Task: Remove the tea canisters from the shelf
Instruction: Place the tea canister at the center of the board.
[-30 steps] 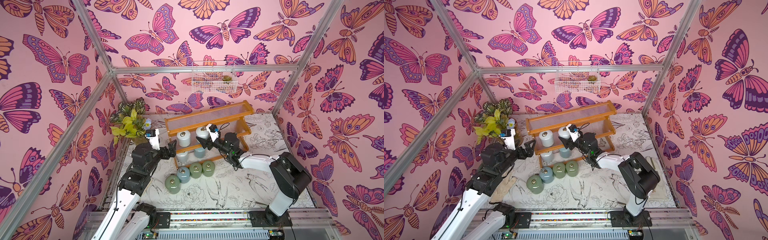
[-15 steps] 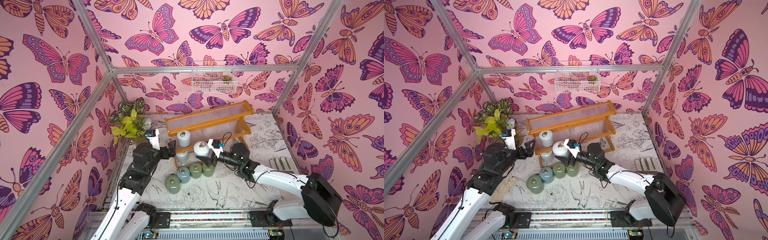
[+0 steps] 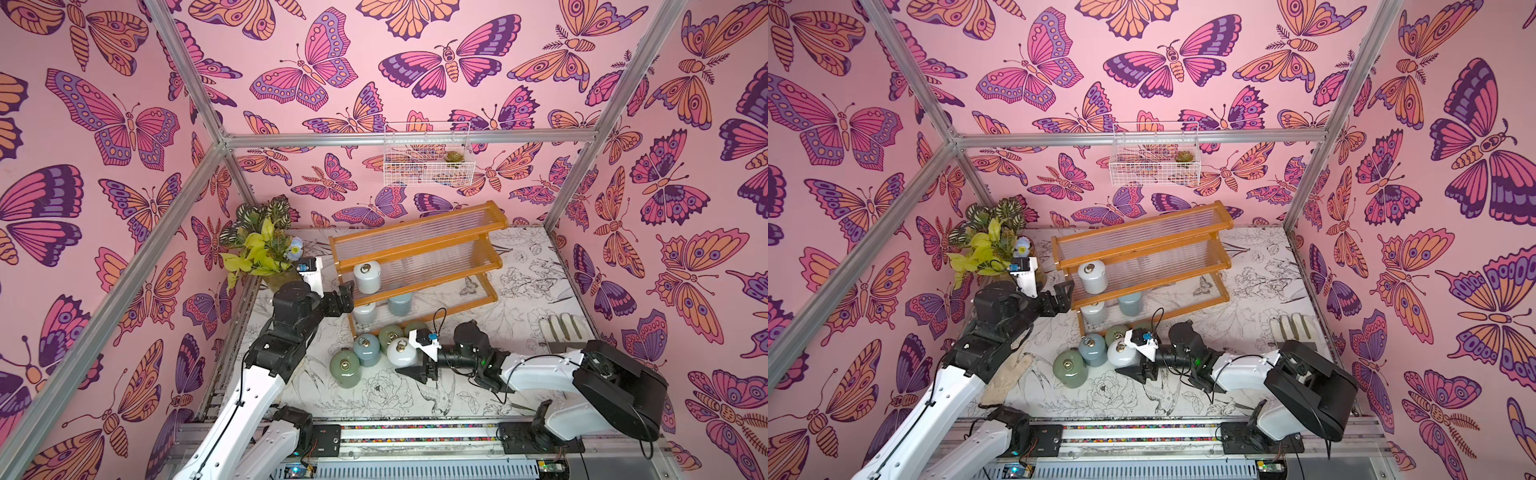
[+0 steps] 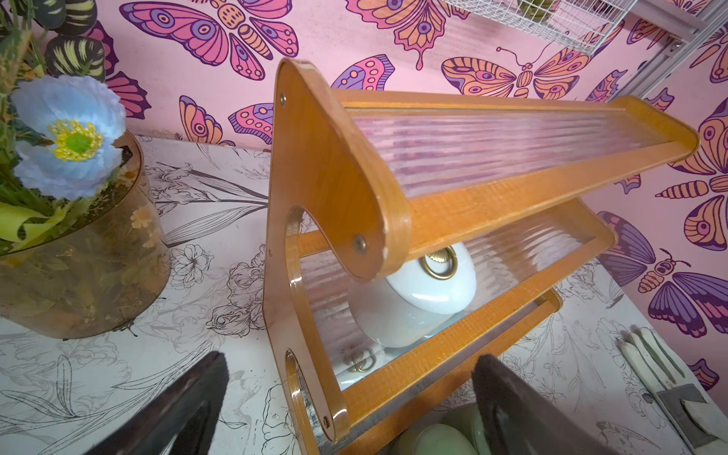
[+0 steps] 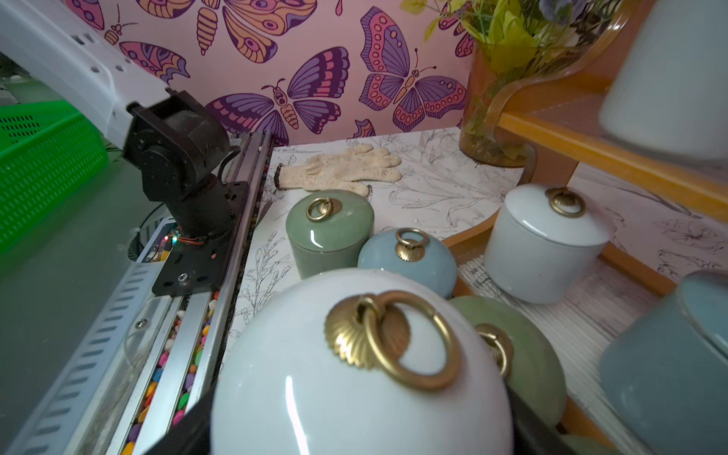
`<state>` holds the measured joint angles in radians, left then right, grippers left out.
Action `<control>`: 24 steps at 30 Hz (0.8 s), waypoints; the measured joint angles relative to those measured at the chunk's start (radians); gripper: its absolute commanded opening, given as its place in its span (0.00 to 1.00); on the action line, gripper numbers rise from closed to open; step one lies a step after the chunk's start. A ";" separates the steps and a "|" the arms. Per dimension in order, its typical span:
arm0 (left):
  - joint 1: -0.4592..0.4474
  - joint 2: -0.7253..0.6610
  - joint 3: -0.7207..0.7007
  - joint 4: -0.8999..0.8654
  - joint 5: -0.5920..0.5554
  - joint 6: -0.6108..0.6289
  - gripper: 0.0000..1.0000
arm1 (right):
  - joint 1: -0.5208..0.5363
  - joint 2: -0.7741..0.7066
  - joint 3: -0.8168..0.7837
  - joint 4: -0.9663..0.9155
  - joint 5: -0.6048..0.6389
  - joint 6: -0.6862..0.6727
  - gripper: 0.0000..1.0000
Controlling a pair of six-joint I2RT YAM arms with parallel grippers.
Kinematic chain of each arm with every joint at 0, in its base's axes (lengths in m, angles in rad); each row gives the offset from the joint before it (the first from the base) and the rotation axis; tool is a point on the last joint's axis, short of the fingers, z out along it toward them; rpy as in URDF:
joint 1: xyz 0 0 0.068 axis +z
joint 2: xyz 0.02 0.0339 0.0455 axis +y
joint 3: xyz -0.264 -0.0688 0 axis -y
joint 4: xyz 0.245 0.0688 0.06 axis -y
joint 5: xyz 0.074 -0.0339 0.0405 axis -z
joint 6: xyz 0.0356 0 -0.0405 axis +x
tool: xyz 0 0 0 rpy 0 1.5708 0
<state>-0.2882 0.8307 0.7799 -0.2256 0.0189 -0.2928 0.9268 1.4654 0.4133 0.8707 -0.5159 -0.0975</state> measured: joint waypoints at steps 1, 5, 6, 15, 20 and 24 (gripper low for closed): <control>0.000 0.001 0.000 0.002 0.000 0.000 1.00 | 0.005 0.016 -0.003 0.011 0.000 0.000 0.52; 0.000 0.003 0.000 0.013 0.004 0.001 1.00 | 0.019 0.088 -0.007 0.051 -0.002 0.000 0.52; 0.000 0.003 0.000 0.013 0.004 0.001 1.00 | 0.022 0.115 -0.007 0.069 -0.002 0.000 0.53; 0.000 0.003 0.000 0.016 0.011 0.001 1.00 | 0.032 0.313 -0.006 0.231 -0.002 0.019 0.56; 0.000 0.012 0.000 0.015 0.018 0.005 1.00 | 0.034 0.366 0.008 0.301 0.002 0.019 0.61; 0.000 0.024 0.000 0.015 0.031 0.005 1.00 | 0.040 0.402 0.022 0.345 0.004 0.018 0.68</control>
<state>-0.2882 0.8547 0.7799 -0.2108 0.0498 -0.2882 0.9665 1.8679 0.4351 1.2160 -0.5121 -0.0792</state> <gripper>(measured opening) 0.999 0.791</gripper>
